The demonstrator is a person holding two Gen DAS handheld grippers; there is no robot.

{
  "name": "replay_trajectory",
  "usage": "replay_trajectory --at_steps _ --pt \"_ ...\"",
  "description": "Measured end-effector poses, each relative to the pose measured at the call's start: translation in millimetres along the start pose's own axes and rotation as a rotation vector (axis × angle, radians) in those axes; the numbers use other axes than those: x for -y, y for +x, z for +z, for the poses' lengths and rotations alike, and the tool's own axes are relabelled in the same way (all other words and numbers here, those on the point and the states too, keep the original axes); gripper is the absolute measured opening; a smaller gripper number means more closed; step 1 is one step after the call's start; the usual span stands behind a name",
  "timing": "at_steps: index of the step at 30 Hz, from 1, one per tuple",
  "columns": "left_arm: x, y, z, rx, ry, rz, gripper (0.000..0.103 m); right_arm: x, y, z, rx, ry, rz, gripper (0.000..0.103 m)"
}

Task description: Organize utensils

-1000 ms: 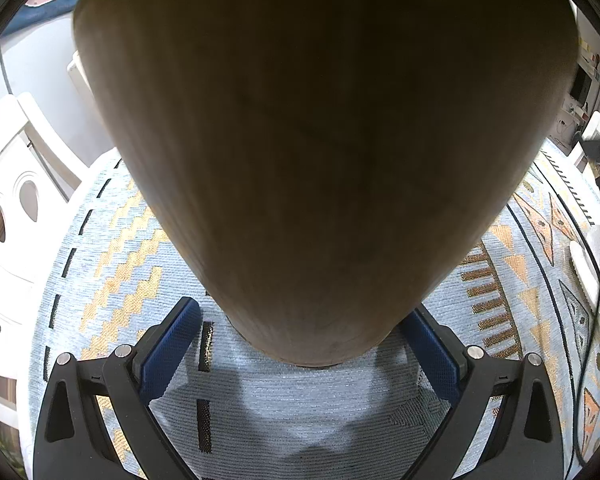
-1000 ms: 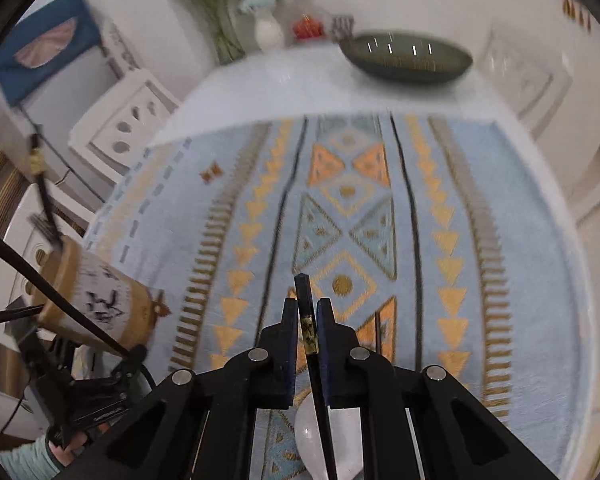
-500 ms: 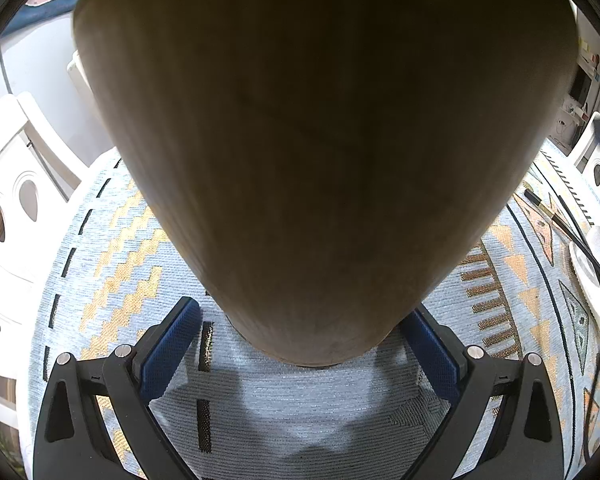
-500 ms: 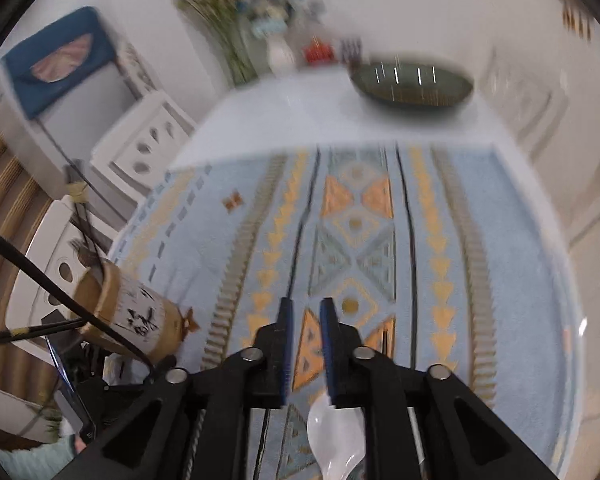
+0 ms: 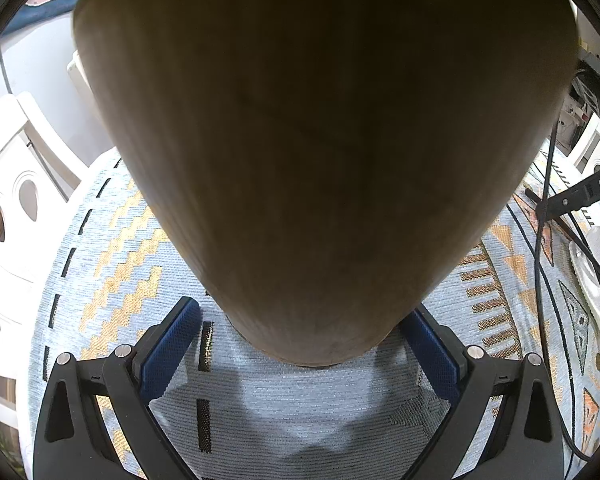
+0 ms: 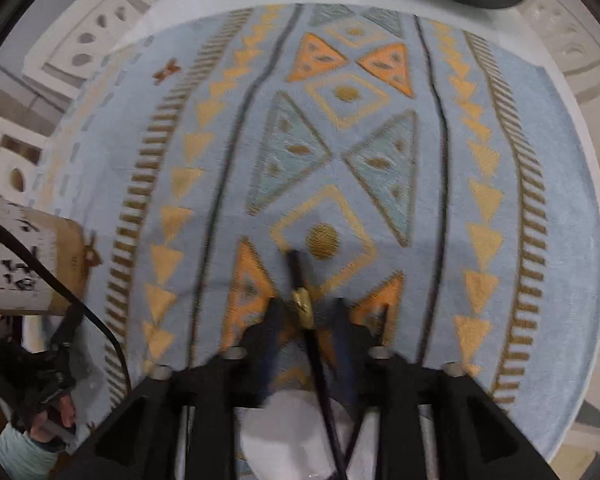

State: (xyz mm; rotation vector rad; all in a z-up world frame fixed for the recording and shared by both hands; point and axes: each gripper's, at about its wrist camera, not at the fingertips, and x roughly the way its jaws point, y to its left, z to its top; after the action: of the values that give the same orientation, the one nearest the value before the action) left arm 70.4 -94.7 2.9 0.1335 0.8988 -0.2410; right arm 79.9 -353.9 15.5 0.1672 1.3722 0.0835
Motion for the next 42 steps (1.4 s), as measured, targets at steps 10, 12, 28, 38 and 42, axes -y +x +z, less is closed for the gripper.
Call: replay_trajectory --at_steps 10,12,28,38,42 --pt "0 0 0 0.000 -0.001 -0.001 0.100 -19 -28 -11 0.098 -0.095 -0.123 0.006" --pt "0 0 0 0.000 -0.001 -0.001 0.100 -21 -57 -17 0.162 -0.090 -0.102 0.006" --pt "0 0 0 -0.001 0.000 -0.003 0.100 -61 -233 -26 0.687 -0.088 -0.025 0.006" --pt "0 0 0 -0.001 0.000 -0.003 0.100 -116 -265 -6 0.797 -0.158 0.187 0.006" --pt "0 0 0 -0.001 -0.001 -0.003 0.100 -134 -263 -1 0.790 -0.203 0.293 0.006"
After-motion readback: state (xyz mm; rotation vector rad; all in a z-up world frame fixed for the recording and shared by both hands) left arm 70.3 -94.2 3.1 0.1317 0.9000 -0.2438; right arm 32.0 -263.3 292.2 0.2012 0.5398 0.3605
